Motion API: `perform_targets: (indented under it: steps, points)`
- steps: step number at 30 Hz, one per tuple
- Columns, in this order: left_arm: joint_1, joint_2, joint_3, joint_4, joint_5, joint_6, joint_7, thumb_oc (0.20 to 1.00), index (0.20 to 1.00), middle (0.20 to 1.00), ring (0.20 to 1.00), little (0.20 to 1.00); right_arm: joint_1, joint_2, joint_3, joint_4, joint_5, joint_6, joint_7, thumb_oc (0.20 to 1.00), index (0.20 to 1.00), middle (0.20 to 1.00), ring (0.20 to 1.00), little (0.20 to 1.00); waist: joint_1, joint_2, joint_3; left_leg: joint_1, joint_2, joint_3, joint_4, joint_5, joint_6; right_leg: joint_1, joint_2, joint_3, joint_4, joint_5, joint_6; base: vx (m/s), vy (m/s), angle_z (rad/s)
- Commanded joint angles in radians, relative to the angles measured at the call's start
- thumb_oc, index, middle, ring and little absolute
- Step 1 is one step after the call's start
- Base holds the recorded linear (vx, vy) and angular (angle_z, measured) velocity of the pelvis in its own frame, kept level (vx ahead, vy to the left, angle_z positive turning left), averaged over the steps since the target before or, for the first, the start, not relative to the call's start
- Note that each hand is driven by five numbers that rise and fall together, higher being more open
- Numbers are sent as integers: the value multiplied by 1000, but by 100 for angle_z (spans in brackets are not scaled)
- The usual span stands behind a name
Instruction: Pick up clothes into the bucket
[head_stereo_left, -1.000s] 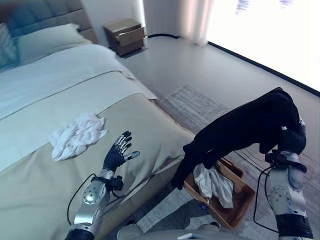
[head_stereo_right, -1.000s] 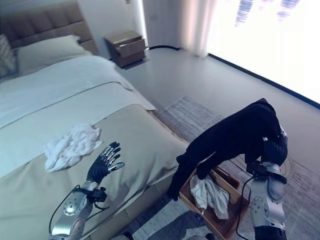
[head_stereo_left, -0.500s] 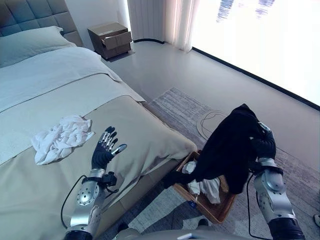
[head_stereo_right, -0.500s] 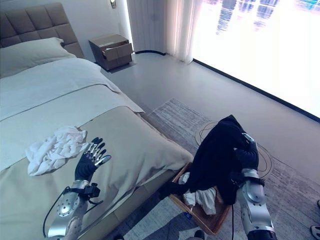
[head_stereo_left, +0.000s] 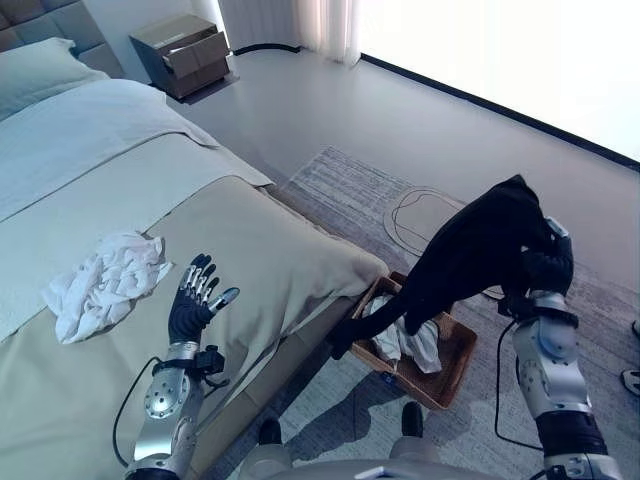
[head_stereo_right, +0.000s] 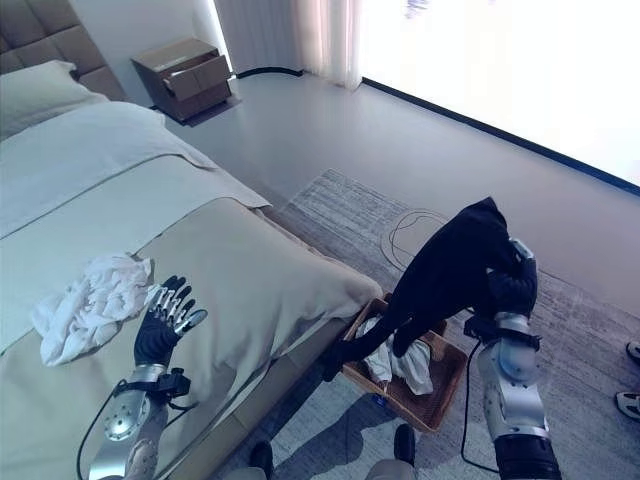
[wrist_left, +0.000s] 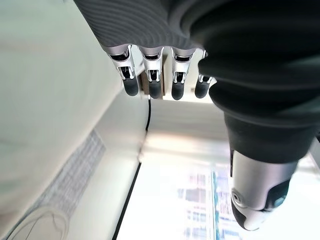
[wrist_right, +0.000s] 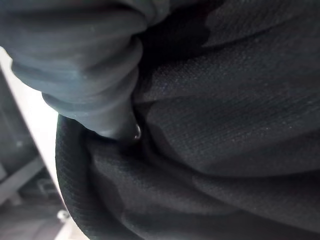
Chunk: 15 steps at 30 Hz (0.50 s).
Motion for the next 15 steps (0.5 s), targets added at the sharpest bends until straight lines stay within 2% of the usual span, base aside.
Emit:
perform_targets:
  steps: [1,9,15]
  points:
    - [1,41,13,-73,-26,-49,-27,1000,1000,1000,1000,1000,-145,-69,-71,-100,63,-115,12,200,200,200,200,200,2,-23,-59,-79,-32,44,59,15,46,20,30,-86,54,-68,-26,24,18,-19]
    - [17,54,-3,-79,-33,-31,-40,1000,1000,1000,1000,1000,-228,-152,-60,-127,122,-114,14,200,200,200,200,200,8,-38,-67,-67,-24,52,76,4,45,35,37,-78,53,-69,-28,34,5,-6]
    - [17,50,-2,-83,-45,-19,-31,1000,1000,1000,1000,1000,-248,-166,-46,-152,179,-116,32,200,200,200,200,200,6,-45,-72,-57,-14,54,66,10,40,46,47,-84,45,-72,-31,5,0,0]
